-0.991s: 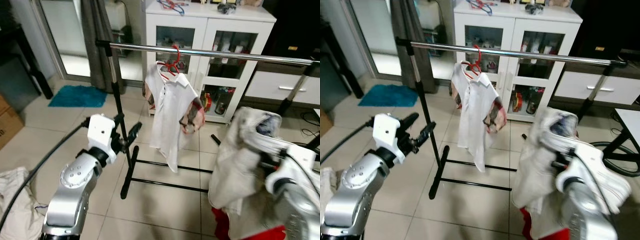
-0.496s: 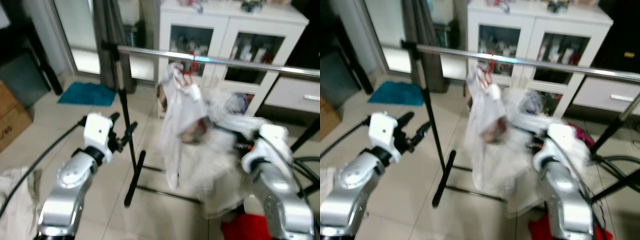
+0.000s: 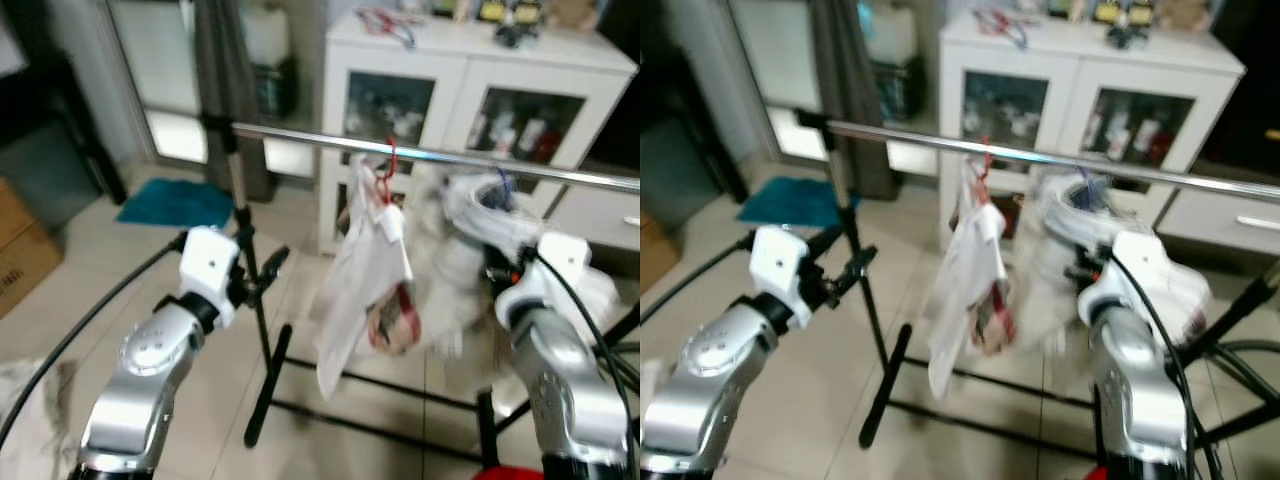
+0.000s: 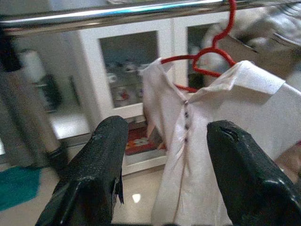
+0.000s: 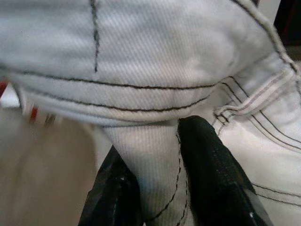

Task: Hang hanger

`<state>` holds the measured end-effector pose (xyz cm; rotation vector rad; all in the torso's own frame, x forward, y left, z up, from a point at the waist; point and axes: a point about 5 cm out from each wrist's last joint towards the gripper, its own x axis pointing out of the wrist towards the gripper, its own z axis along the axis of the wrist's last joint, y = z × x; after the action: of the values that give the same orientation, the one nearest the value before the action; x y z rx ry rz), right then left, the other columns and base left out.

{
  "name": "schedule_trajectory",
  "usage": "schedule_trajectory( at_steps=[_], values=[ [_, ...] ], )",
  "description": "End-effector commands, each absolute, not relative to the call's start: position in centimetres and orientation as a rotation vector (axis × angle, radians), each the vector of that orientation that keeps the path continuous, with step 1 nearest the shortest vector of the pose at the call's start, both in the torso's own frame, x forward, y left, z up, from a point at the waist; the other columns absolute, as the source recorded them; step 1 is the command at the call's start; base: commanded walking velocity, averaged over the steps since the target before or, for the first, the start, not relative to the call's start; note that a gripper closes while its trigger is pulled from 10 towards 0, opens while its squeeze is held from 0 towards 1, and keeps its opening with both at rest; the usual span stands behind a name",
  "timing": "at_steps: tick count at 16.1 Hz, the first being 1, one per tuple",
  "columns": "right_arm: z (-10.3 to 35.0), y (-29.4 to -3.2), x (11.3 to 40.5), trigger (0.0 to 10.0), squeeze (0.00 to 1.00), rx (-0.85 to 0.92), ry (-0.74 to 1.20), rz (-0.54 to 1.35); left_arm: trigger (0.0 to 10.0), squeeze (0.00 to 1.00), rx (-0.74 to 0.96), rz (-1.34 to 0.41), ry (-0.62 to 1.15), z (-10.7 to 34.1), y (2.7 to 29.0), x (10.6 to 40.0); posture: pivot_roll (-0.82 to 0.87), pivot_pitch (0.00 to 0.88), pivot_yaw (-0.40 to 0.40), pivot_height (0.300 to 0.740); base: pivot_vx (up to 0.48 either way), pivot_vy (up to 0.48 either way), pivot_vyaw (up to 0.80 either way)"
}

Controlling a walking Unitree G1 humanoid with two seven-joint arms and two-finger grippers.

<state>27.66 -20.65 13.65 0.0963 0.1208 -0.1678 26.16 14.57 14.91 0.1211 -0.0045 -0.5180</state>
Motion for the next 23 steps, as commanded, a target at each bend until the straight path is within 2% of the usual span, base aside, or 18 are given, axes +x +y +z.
schedule_trajectory(
  at_steps=[1,4,5,9,12,18,23],
  values=[
    [15.3,-22.1,27.7,10.0,0.0,0.086,0.032,-0.226,10.0,0.0,0.114,-0.587,-0.021,15.3,13.4,25.9,0.06,0.0,-0.024,0.74,0.0,0.0,0.0],
    [15.8,-22.2,28.6,10.0,0.0,0.065,0.023,-0.241,10.0,0.0,0.088,-0.686,-0.056,16.3,12.3,25.4,0.07,0.0,-0.033,0.74,0.0,0.0,0.0],
    [15.8,-22.0,29.2,10.0,0.0,0.046,0.038,-0.237,10.0,0.0,0.073,-0.762,-0.042,16.4,11.8,24.9,0.07,0.003,-0.033,0.74,0.0,0.0,0.0],
    [15.8,-22.2,31.0,10.0,0.0,0.029,0.081,-0.254,10.0,0.0,0.069,-0.882,-0.017,16.7,11.1,24.2,0.07,0.012,-0.031,0.74,0.0,0.0,0.0],
    [16.1,-22.8,33.5,10.0,0.0,0.061,0.102,-0.277,10.0,0.0,0.053,-1.005,0.005,17.1,10.5,23.5,0.08,0.028,-0.022,0.74,0.0,0.0,0.0],
    [15.7,-23.0,36.4,10.0,0.0,0.095,0.186,-0.286,10.0,0.0,0.054,-1.029,0.021,17.3,10.4,23.4,0.08,0.048,-0.016,0.74,0.0,0.0,0.0],
    [13.5,-22.6,35.9,10.0,0.0,0.083,0.288,-0.237,10.0,0.0,0.054,-1.024,0.045,17.1,10.4,23.2,0.08,0.062,-0.026,0.74,0.0,0.0,0.0]
  ],
)
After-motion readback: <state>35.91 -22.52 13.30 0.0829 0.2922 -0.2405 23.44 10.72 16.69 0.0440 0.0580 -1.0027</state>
